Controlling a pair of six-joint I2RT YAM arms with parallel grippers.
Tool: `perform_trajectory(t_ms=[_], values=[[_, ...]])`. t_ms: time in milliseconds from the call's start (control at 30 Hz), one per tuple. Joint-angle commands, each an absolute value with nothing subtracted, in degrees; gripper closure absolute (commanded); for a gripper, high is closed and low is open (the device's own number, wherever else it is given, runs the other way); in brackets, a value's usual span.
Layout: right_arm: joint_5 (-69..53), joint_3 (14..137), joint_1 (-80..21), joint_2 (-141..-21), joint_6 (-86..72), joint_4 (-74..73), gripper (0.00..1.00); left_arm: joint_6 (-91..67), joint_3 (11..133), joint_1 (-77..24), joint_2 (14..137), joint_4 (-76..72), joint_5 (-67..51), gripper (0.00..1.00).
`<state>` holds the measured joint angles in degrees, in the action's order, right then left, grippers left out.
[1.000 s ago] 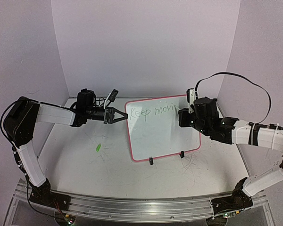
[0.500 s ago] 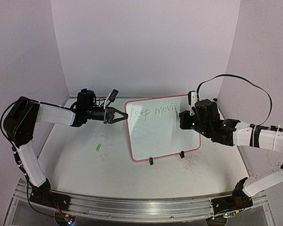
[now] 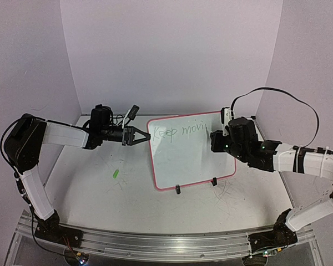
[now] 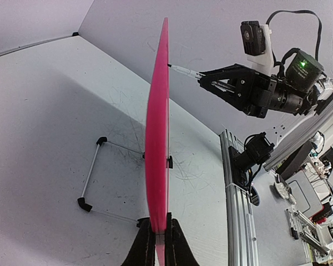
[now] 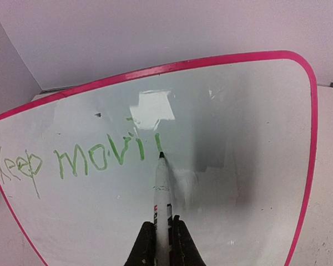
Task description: Write a sentence on the whiteboard
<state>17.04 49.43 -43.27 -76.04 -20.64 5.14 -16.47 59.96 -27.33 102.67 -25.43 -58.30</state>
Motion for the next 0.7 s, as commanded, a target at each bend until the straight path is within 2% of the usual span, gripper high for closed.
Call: perform_trajectory(t_ms=[0,667], values=[[17.84,51.28,-42.98,-77.62,-20.22,7.34,1.0,-14.62,61.7,-27.16,101.43,-24.35,-58.46,1.0],[21.01,54.4,-42.98,-79.17,-18.64,8.47,1.0,-14.5,61.79,-27.18,101.36,-24.15,-58.45,1.0]])
